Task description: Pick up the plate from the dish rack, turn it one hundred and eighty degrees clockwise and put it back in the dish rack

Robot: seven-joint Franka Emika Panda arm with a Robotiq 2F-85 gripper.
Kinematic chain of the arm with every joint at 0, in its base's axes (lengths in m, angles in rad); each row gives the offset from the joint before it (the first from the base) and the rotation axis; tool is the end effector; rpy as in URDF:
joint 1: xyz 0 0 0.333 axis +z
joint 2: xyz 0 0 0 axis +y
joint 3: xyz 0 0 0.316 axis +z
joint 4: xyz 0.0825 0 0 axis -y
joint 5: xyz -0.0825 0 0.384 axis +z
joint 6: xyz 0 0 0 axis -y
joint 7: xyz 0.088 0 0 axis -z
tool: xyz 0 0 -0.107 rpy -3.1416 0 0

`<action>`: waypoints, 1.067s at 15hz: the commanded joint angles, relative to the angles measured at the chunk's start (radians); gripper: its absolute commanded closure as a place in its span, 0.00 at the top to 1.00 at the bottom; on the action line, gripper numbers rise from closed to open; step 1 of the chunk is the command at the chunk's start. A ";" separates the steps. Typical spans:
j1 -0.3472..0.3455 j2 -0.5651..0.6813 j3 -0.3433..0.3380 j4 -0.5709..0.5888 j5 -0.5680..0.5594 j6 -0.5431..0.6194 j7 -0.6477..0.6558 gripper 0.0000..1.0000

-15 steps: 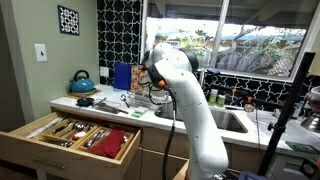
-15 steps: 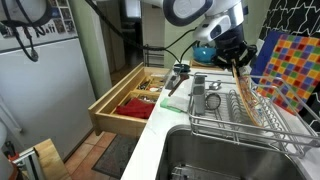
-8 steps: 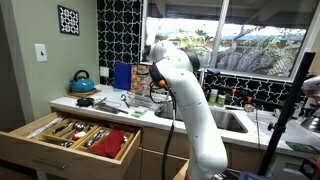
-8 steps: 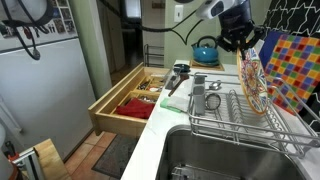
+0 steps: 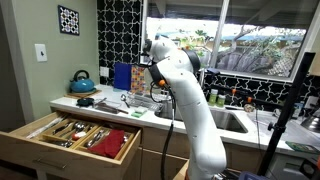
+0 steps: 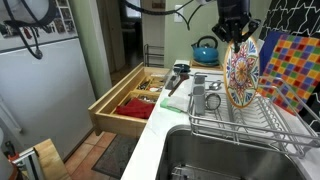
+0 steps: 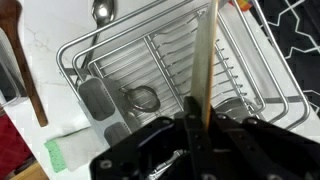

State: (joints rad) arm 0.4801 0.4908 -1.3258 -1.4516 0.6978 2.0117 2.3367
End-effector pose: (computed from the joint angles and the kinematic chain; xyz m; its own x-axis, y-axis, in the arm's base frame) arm 0.5697 -0.3314 0.6135 -0.8965 0.0252 -0.4424 0.0974 0.9852 -0.1411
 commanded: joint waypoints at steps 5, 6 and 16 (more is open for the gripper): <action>-0.007 0.027 -0.005 0.013 0.052 0.054 0.115 0.04; -0.012 0.030 -0.004 0.022 0.061 0.044 0.157 0.04; -0.043 0.145 -0.090 0.071 0.305 0.041 0.483 0.05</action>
State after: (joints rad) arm 0.4619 0.5807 -1.3924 -1.4129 0.9189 2.0397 2.7077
